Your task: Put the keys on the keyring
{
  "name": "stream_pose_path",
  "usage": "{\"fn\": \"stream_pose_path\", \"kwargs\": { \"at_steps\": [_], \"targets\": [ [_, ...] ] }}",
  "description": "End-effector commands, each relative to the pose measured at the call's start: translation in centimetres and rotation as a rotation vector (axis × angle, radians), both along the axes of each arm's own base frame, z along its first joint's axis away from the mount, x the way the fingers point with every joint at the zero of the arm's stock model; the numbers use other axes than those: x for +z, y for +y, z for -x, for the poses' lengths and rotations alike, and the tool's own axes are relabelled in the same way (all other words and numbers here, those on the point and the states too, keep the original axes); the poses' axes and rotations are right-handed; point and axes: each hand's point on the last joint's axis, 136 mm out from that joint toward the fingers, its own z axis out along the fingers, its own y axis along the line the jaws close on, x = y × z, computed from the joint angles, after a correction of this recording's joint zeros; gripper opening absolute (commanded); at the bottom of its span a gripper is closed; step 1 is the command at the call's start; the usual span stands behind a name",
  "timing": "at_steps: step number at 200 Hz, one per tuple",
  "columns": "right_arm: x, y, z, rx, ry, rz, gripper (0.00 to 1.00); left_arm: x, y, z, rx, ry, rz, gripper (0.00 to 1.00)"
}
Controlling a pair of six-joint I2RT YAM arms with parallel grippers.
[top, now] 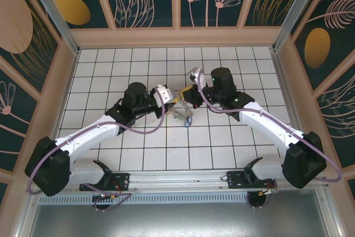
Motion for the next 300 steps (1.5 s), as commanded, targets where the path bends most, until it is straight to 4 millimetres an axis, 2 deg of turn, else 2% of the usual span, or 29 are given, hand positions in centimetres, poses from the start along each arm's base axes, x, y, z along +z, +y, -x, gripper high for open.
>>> {"fn": "stream_pose_path", "kwargs": {
  "at_steps": [1,47,95,100,131,172,221,250,300],
  "targets": [
    [1.4,-0.3,-0.9,-0.02,-0.042,-0.053,0.0,2.5,-0.9,1.1,-0.057,-0.07,0.056,0.0],
    [0.3,-0.7,-0.4,-0.003,0.03,-0.051,0.0,4.8,-0.2,0.8,-0.006,-0.15,0.146,0.0],
    [-0.2,-0.1,1.4,0.093,0.11,-0.087,0.0,6.2,-0.4,1.0,-0.023,-0.207,0.205,0.0],
    [-0.2,-0.8,0.6,0.069,0.113,-0.091,0.0,6.3,-0.4,1.1,-0.027,-0.212,0.211,0.0],
    [0.0,-1.0,0.5,0.095,0.131,-0.078,0.0,6.7,-0.5,1.2,-0.04,-0.24,0.223,0.0],
    [1.3,-1.5,0.1,0.125,0.106,-0.067,0.15,7.4,-0.7,2.0,-0.078,-0.27,0.26,0.0],
    [2.5,-1.2,1.8,0.261,0.089,-0.075,0.24,7.7,-0.9,2.4,-0.102,-0.262,0.304,0.0],
    [3.3,-1.8,1.8,0.26,0.009,-0.038,0.24,8.1,-1.0,2.6,-0.114,-0.254,0.334,0.0],
    [5.9,-3.8,2.7,0.264,-0.319,0.09,0.28,9.1,-1.2,3.5,-0.164,-0.211,0.409,0.0]
  ]
}}
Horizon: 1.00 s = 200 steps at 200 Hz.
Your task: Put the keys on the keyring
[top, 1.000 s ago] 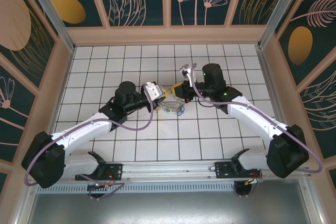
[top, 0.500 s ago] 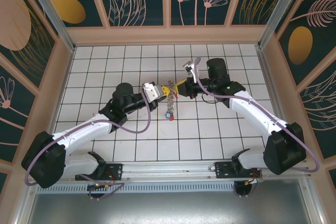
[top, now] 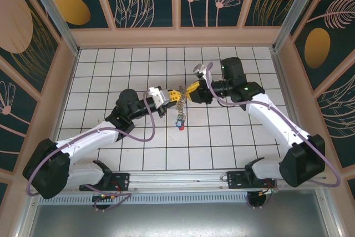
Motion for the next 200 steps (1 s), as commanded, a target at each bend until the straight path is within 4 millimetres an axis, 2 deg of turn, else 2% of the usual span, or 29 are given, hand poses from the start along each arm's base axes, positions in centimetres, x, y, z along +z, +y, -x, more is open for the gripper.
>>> {"fn": "stream_pose_path", "kwargs": {
  "at_steps": [1,38,63,99,141,168,178,200],
  "targets": [
    [2.8,-1.4,0.7,0.012,-0.249,0.042,0.28,3.0,-0.2,1.3,-0.064,-0.041,0.11,0.0],
    [3.9,-2.5,1.4,0.014,-0.404,0.088,0.32,3.2,-0.4,1.9,-0.11,-0.016,0.137,0.0],
    [4.5,-2.3,2.0,0.05,-0.45,0.093,0.33,3.6,-0.5,2.0,-0.123,-0.01,0.155,0.0],
    [4.3,-1.7,1.8,0.061,-0.47,0.115,0.31,4.0,-0.7,2.3,-0.15,-0.006,0.18,0.0],
    [4.4,-0.2,2.3,0.109,-0.463,0.097,0.19,4.1,-0.8,2.4,-0.16,-0.009,0.183,0.0],
    [3.5,-0.1,2.1,0.124,-0.43,0.124,0.0,4.1,-0.9,2.5,-0.162,-0.013,0.191,0.0],
    [2.9,-0.1,2.0,0.128,-0.413,0.143,0.0,4.0,-0.9,2.5,-0.16,-0.013,0.192,0.0],
    [2.2,0.7,3.1,0.178,-0.389,0.15,0.0,4.0,-0.9,2.6,-0.168,-0.014,0.202,0.0]
  ]
}}
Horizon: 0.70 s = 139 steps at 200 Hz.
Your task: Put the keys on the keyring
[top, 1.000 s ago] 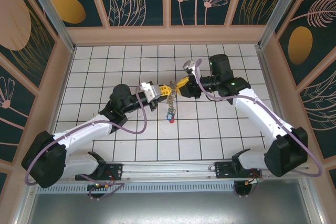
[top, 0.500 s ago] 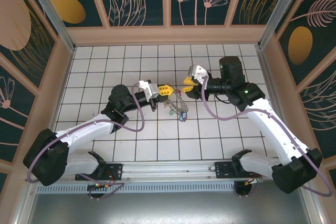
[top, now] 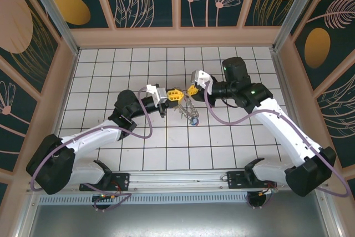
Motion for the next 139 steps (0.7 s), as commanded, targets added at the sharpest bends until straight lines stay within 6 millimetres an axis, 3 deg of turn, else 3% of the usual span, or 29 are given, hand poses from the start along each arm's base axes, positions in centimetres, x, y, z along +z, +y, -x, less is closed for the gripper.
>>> {"fn": "stream_pose_path", "kwargs": {
  "at_steps": [1,39,80,88,101,139],
  "targets": [
    [-0.3,0.7,1.2,0.062,0.019,0.024,0.0,1.9,-0.1,1.2,-0.039,-0.064,0.071,0.0],
    [0.1,1.1,2.5,0.121,0.036,0.002,0.01,1.8,-0.1,1.1,-0.039,-0.058,0.09,0.0],
    [0.7,0.4,2.1,0.073,-0.011,0.025,0.01,1.8,-0.1,1.4,-0.05,-0.054,0.101,0.0],
    [0.8,0.2,2.1,0.063,-0.02,0.031,0.03,1.8,-0.1,1.4,-0.053,-0.054,0.101,0.0],
    [1.0,-0.3,2.0,0.043,-0.044,0.043,0.15,1.7,-0.1,1.6,-0.062,-0.051,0.103,0.0],
    [1.1,-1.8,2.1,-0.005,-0.125,0.08,0.17,2.0,-0.1,1.9,-0.082,-0.046,0.119,0.0]
  ]
}}
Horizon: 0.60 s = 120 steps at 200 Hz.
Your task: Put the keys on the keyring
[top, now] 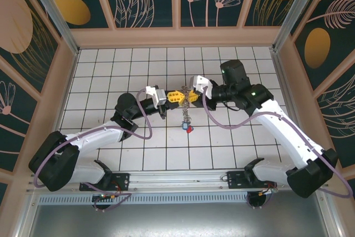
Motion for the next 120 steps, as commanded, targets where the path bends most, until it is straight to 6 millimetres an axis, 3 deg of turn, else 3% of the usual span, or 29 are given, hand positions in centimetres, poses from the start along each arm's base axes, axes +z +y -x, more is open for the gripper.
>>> {"fn": "stream_pose_path", "kwargs": {
  "at_steps": [1,42,71,120],
  "targets": [
    [1.4,-1.1,0.6,-0.014,-0.096,0.011,0.17,1.8,0.1,1.2,-0.045,-0.053,0.065,0.0],
    [2.3,-1.6,0.6,-0.023,-0.134,0.006,0.18,1.8,-0.1,1.6,-0.078,-0.051,0.063,0.0],
    [2.6,-1.1,1.1,0.018,-0.124,-0.018,0.26,1.8,-0.3,1.6,-0.087,-0.048,0.062,0.0],
    [1.7,-0.5,1.7,0.069,-0.067,-0.011,0.28,1.8,-0.4,1.7,-0.094,-0.047,0.059,0.0]
  ]
}}
